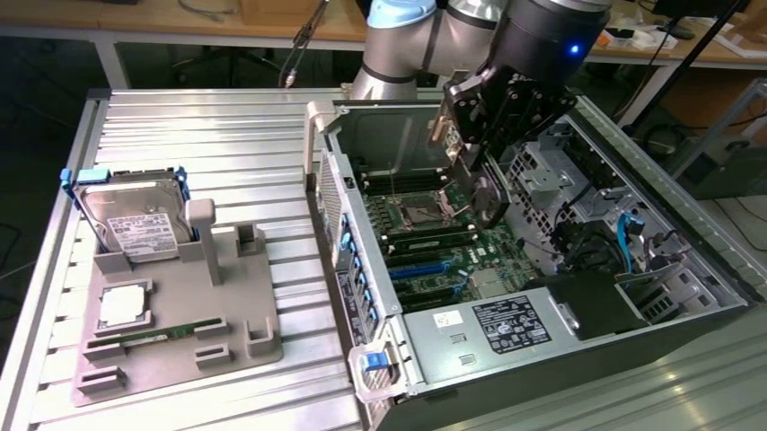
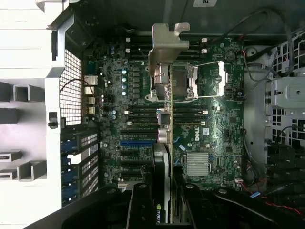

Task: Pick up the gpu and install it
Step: 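Pick up the gpu and move the gpu toward the slot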

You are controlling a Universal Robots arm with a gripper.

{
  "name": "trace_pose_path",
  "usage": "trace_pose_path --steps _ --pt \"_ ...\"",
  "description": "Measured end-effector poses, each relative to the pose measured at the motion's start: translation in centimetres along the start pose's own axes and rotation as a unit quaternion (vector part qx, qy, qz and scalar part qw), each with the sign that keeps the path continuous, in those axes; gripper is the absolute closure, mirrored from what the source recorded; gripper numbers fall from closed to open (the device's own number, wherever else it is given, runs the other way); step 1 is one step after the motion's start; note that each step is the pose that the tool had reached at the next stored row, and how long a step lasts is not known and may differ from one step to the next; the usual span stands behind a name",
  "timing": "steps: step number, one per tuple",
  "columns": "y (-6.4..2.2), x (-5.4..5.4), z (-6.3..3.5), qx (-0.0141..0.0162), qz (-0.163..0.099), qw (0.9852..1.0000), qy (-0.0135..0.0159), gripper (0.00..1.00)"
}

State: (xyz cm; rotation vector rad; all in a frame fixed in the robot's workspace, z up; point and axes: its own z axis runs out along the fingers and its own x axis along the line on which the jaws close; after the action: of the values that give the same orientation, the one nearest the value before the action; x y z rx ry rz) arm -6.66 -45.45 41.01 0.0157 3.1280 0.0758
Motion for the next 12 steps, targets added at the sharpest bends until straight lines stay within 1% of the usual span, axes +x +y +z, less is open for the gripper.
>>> trace_pose_path --steps 12 --pt "0.01 -1.09 0.01 0.0000 0.000 1.0000 0.0001 0.73"
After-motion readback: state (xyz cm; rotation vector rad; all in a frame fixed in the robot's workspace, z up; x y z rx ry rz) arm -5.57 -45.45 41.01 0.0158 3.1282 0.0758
